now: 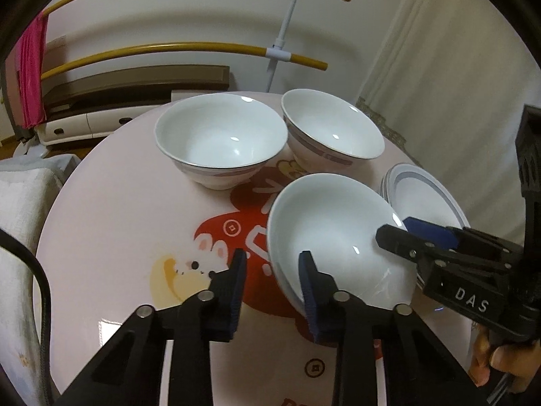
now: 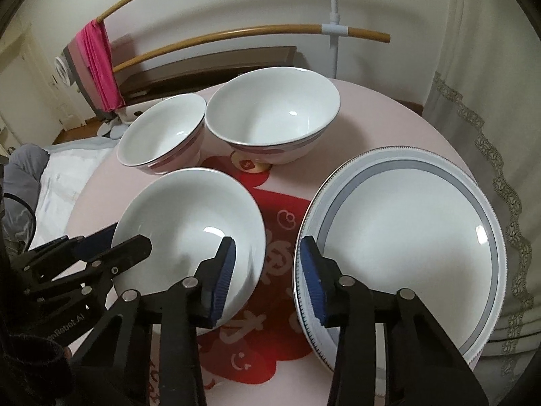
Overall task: Organize plates and bowls
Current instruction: 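Move the right gripper to a white bowl and pinch its rim, then lift the pinched bowl and carry it over another white bowl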
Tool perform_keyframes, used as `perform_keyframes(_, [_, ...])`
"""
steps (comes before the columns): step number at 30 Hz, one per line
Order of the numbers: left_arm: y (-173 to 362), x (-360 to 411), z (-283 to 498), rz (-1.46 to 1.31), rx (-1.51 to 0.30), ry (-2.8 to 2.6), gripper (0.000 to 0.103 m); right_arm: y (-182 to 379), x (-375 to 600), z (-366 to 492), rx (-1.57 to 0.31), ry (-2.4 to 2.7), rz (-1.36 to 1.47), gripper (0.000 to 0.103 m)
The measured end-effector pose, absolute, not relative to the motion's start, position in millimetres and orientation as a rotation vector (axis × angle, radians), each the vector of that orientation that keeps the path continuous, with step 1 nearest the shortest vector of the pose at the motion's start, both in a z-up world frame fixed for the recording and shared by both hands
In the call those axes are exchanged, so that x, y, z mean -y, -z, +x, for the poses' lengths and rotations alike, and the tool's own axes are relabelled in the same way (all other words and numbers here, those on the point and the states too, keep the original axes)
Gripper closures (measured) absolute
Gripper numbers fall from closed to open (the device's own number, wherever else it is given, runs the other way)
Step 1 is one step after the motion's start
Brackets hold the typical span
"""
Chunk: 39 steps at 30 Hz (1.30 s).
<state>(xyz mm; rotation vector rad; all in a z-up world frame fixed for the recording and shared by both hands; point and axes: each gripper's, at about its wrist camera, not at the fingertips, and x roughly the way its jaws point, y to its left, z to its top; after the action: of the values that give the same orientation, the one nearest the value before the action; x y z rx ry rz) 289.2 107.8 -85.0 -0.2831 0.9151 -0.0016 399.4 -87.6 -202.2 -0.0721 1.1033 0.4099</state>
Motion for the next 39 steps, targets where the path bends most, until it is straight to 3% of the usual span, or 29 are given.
perform_keyframes(3, [88,-104,293,-0.279,-0.912,0.025,0.090,202,86,401,-1.100,-0.408,-0.085,0.065])
perform_keyframes(13, [99,-114,285,-0.295,-0.912,0.014,0.092,200,78,397,-1.099,-0.452,-0.082,0.068])
perform_keyframes(15, [99,-112,284,-0.285,-0.912,0.013,0.092,202,75,397,-1.104,-0.462,-0.087,0.074])
perform_keyframes(17, [97,-109,284,-0.277,-0.906,0.020,0.093,202,70,396,-1.112,-0.480,-0.086,0.092])
perform_keyframes(18, [95,-108,284,-0.273,-0.905,0.016,0.093,202,69,396,-1.113,-0.492,-0.083,0.095])
perform_keyframes(39, [19,-91,303,-0.227,-0.721,0.030,0.095,140,97,416,-0.950,-0.520,-0.027,0.095])
